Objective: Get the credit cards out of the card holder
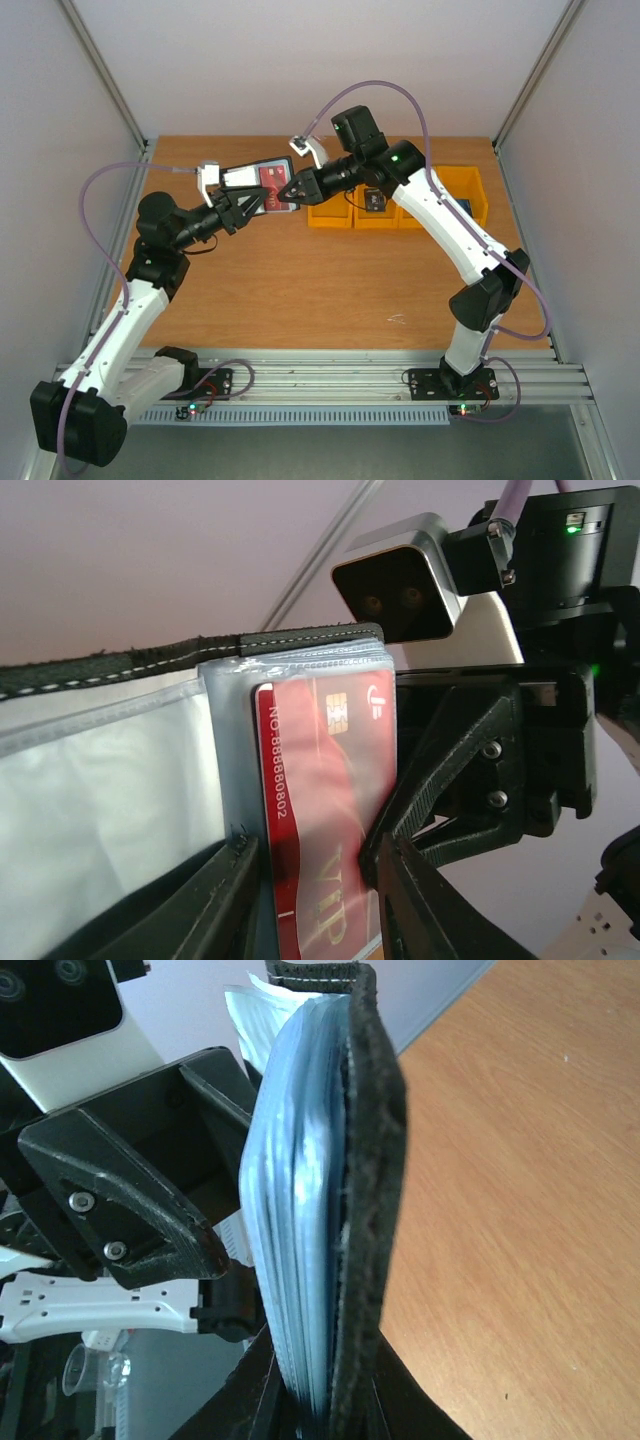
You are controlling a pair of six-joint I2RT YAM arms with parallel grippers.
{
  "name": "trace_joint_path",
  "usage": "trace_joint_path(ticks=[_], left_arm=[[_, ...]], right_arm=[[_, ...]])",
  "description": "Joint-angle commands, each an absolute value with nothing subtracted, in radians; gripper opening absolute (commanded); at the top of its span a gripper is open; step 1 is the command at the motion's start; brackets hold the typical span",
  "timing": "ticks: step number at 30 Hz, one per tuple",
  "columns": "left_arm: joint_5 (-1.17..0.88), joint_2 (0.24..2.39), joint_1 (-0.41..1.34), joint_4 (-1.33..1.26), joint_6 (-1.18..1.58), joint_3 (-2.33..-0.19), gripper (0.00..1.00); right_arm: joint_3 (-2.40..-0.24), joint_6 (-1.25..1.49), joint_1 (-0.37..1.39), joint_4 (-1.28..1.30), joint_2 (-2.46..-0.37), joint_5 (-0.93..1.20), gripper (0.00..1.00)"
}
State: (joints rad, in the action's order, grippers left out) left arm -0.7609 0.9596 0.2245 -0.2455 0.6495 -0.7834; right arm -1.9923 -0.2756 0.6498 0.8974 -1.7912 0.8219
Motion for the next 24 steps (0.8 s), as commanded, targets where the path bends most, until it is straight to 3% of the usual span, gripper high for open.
trace_joint_path(ticks=[1,10,13,17,24], left_arm=[[-0.838,0.955,0.240,-0.345,0.678,-0.772,0.33],[-1.030,0.978,0.279,-0.549,0.839,-0.806,0.41],[-1.130,0.990,0.283,-0.599,0.895,-0.831,0.38],[-1.226,1.026,0.282,-0.658,0.972,-0.857,0.27],[-1.283,1.028,0.289,-0.646,1.017,-0.891,0.31]], right_arm=[[-1.951,-0.318,0.690,0.794,-1.726,0.952,0.01],[-1.873,-0.365,0.708,0.759,-1.683,1.002,0.01],[-1.913,-0.383,0.710,0.785,-1.706,0.989,0.01],[-1.975,-0.382,0.709,0.813,-1.733,0.963,0.01],[-1.976,-0.390,0.720,0.814,-1.714,0.925,0.01]])
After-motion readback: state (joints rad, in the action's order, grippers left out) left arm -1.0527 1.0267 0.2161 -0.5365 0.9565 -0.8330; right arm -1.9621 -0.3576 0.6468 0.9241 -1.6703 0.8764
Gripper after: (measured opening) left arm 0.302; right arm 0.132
